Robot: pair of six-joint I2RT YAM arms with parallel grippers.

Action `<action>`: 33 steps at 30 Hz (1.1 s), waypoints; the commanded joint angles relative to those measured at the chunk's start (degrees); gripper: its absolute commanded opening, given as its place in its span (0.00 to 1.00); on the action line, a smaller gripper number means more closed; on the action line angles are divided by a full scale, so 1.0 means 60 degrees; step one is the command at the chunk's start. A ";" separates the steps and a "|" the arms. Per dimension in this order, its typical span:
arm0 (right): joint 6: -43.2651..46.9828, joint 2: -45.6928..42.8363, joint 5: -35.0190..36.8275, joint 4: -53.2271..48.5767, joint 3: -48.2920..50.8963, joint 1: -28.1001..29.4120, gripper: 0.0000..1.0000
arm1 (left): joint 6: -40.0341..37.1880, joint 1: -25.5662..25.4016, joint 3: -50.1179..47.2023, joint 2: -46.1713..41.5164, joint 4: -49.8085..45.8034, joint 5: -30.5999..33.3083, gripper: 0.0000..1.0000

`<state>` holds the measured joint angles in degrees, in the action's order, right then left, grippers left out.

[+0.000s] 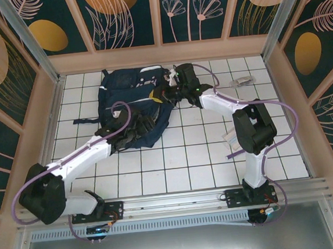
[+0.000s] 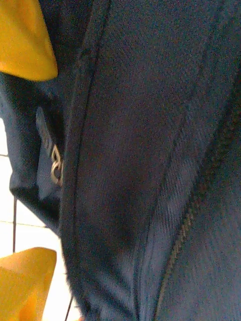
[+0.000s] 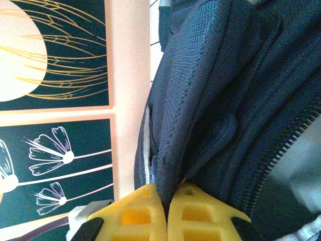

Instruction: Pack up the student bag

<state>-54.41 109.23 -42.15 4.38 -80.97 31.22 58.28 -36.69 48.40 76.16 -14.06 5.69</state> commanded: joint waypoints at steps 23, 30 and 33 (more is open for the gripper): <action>-0.0321 -0.0207 -0.1057 0.2067 -0.1388 0.0082 0.00 | -0.3853 0.0900 0.0142 0.0297 0.0798 -0.2647 0.48; -0.0335 -0.0215 -0.1119 0.2067 -0.1454 -0.0234 0.00 | -0.5324 0.0918 -0.0149 -0.0121 0.0789 -0.2217 0.25; -0.0343 -0.0207 -0.1134 0.2067 -0.1447 -0.0240 0.00 | -0.5839 0.0980 -0.0143 -0.0146 0.0572 -0.1931 0.02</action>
<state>-56.34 109.69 -44.47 5.78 -85.03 29.71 28.77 -31.24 48.21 76.55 -9.67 -7.70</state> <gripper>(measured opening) 0.053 0.065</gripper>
